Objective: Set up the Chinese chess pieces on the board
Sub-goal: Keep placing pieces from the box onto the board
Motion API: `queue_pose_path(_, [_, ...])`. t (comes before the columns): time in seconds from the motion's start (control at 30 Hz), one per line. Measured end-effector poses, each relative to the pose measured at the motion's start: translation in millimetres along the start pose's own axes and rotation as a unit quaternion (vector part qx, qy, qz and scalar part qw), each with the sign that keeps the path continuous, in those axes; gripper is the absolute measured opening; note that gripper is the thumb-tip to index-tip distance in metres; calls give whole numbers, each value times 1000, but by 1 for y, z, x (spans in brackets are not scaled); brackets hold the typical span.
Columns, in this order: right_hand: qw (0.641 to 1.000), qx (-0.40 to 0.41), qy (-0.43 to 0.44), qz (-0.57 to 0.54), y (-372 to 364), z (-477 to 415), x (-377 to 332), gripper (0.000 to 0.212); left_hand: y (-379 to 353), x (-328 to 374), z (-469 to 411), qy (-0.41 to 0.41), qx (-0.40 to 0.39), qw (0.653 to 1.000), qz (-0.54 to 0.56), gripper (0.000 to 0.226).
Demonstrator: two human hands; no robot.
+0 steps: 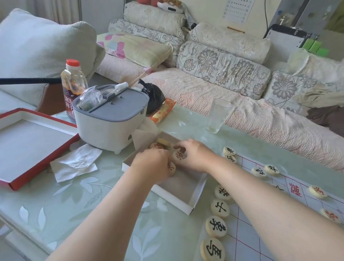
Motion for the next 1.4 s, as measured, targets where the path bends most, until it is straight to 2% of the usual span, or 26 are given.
queue_pose_path(0.17, [999,-47,-6,5,4,18,6,71,-9,3,1,-7,-17,1000,-4,48])
queue_pose_path(0.27, [999,-47,1,19,5,23,2,68,-11,5,1,-13,-13,1000,2,54])
queue_pose_path(0.43, [997,-36,8,66,6,33,-5,59,-11,7,-1,-24,-10,999,-19,47])
queue_pose_path(0.57, [999,-3,-3,51,23,49,0,54,-6,22,-3,-31,-7,999,-3,37])
queue_pose_path(0.67, [999,29,-32,30,43,70,19,52,-4,51,-1,-67,1,998,12,30])
queue_pose_path(0.8, [995,57,-82,-15,68,112,59,49,6,98,10,-72,12,995,73,23])
queue_pose_path(0.93, [988,77,-129,-28,90,165,98,52,9,161,30,-106,6,987,117,33])
queue_pose_path(1.17, [965,115,-234,-35,125,274,188,50,-11,265,76,-163,-53,970,170,32])
queue_pose_path(1.3, [945,144,-289,-47,147,338,240,51,-26,311,100,-211,-58,960,174,32])
queue_pose_path(1.4, [928,162,-332,-41,163,379,281,31,-37,340,110,-217,-55,956,188,34])
Point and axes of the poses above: each hand's wrist, its own z-axis away from the middle knuckle, its own y-axis out of the back of the hand, x = y × z, the point moved 10 cm from there along -z, towards the middle knuckle, and after that the axes turned 10 degrees about x, right-handed, at the moved point
